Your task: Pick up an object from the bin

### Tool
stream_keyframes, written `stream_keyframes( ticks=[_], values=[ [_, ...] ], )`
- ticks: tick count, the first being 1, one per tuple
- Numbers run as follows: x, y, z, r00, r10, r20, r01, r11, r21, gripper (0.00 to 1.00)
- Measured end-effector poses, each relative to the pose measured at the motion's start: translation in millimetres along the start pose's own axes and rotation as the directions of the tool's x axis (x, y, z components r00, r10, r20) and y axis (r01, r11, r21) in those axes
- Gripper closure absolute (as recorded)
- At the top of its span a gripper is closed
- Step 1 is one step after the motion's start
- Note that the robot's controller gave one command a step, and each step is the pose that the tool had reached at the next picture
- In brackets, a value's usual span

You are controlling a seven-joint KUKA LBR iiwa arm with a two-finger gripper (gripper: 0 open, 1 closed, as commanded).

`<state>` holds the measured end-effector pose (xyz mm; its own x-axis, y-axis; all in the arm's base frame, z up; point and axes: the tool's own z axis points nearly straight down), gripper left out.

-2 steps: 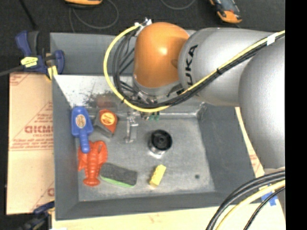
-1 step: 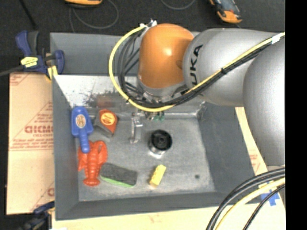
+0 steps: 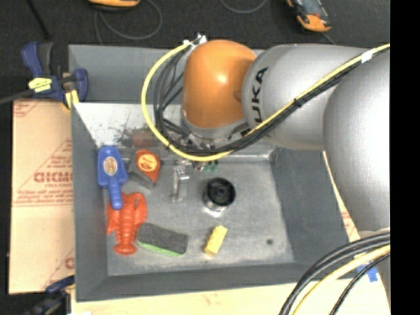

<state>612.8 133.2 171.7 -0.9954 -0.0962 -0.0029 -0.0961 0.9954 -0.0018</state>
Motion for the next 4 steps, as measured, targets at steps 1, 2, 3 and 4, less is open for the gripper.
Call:
stream_keyframes(
  ticks=[1, 2, 3, 4],
  values=[
    [9.0, -16, -1, 0.991, -0.135, 0.000, 0.135, 0.991, -0.005, 0.00],
    [35.0, -52, -6, 0.999, 0.041, 0.000, -0.041, 0.999, -0.002, 0.00],
    [52.0, -80, 8, 1.000, 0.021, 0.001, -0.021, 1.000, -0.001, 0.00],
    [44.8, -119, 23, 0.997, 0.079, 0.002, -0.079, 0.997, -0.002, 0.00]
  ],
)
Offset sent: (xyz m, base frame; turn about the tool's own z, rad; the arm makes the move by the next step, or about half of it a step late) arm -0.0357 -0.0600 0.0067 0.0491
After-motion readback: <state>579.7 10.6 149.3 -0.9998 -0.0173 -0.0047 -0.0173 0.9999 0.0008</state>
